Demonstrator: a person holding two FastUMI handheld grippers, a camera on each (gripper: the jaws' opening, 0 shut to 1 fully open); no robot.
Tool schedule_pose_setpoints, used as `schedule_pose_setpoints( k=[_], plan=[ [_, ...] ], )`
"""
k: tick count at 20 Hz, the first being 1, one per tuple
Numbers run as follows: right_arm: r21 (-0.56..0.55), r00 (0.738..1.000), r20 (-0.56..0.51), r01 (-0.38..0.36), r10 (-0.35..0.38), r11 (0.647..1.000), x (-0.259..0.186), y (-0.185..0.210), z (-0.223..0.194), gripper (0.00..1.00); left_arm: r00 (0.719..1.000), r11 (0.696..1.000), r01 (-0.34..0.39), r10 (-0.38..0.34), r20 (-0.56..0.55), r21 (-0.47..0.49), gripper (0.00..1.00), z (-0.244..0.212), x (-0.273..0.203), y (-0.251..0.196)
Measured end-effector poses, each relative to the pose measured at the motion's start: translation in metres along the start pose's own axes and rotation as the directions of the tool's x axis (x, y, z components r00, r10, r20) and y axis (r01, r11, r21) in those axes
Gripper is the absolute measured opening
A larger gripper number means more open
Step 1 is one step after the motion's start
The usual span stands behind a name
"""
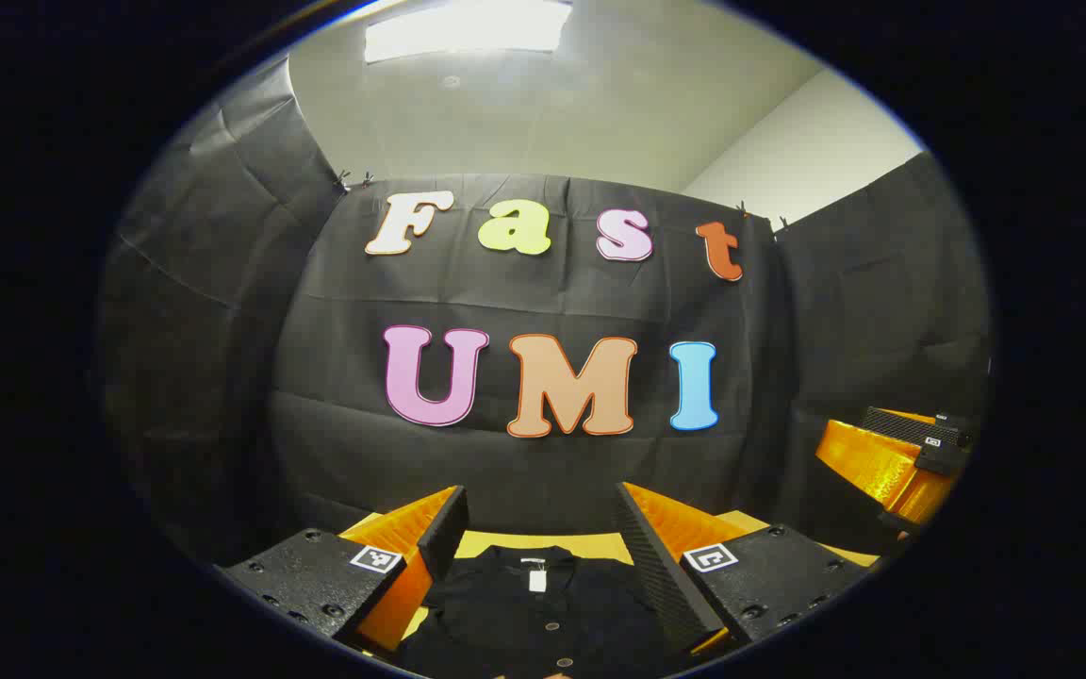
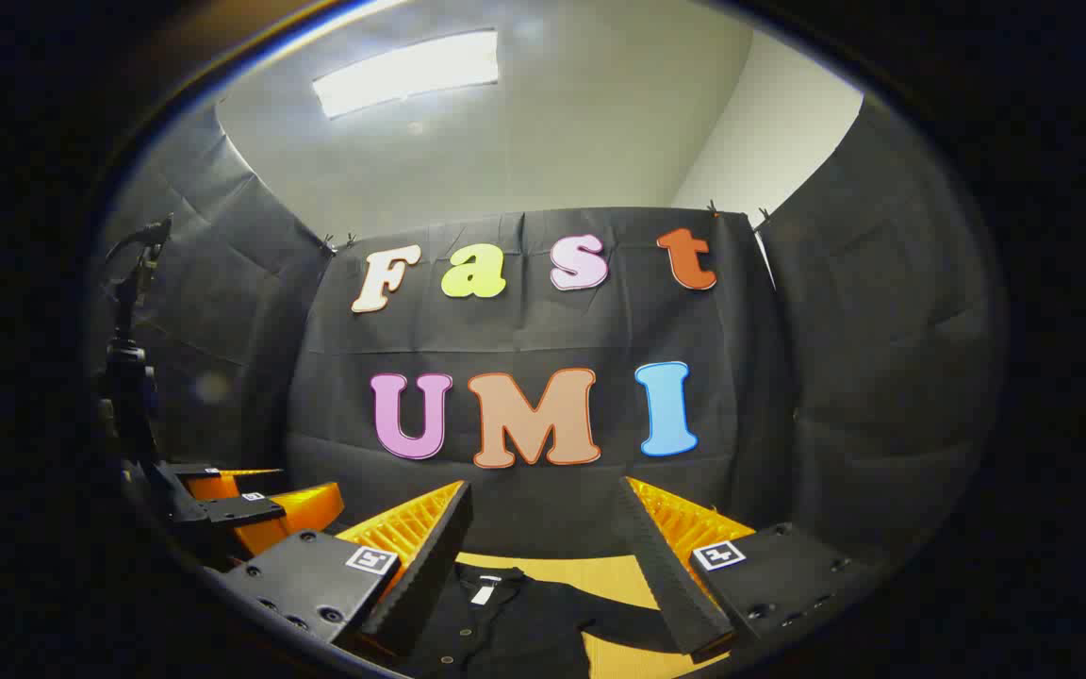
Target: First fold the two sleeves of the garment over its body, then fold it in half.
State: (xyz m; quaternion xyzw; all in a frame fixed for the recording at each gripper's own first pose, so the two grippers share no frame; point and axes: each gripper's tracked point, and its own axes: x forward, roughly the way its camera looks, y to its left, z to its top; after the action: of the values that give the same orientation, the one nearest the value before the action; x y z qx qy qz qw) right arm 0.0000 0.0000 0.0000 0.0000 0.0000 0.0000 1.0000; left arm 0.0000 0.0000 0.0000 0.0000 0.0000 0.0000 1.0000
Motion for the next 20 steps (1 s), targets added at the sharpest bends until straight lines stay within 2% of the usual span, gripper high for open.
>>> schedule_pose_setpoints(
  k=[7, 16, 19, 20],
  plan=[
    [-0.006, 1.0, -0.014, -0.01, 0.01, 1.0, 0.002, 0.0, -0.003, 0.95, 1.0, 0.999, 0.027, -0.027, -0.003, 0.026, 0.92, -0.001, 0.002, -0.007],
    [-0.036, 1.0, -0.015, 0.017, -0.018, 0.999, 0.01, -0.006, -0.002, 0.97, 1.0, 1.0, 0.012, -0.012, 0.019, 0.012, 0.92, 0.008, 0.011, -0.001],
    [-0.051, 1.0, -0.019, 0.019, -0.02, 0.999, 0.011, -0.005, -0.006, 0.95, 0.999, 1.0, -0.003, 0.003, 0.032, -0.017, 0.92, 0.012, 0.018, 0.005],
    [-0.053, 0.999, -0.019, 0.025, -0.026, 0.998, 0.011, -0.007, -0.007, 0.98, 0.999, 0.999, 0.014, -0.013, 0.031, -0.039, 0.92, 0.009, 0.017, 0.001]
  ],
)
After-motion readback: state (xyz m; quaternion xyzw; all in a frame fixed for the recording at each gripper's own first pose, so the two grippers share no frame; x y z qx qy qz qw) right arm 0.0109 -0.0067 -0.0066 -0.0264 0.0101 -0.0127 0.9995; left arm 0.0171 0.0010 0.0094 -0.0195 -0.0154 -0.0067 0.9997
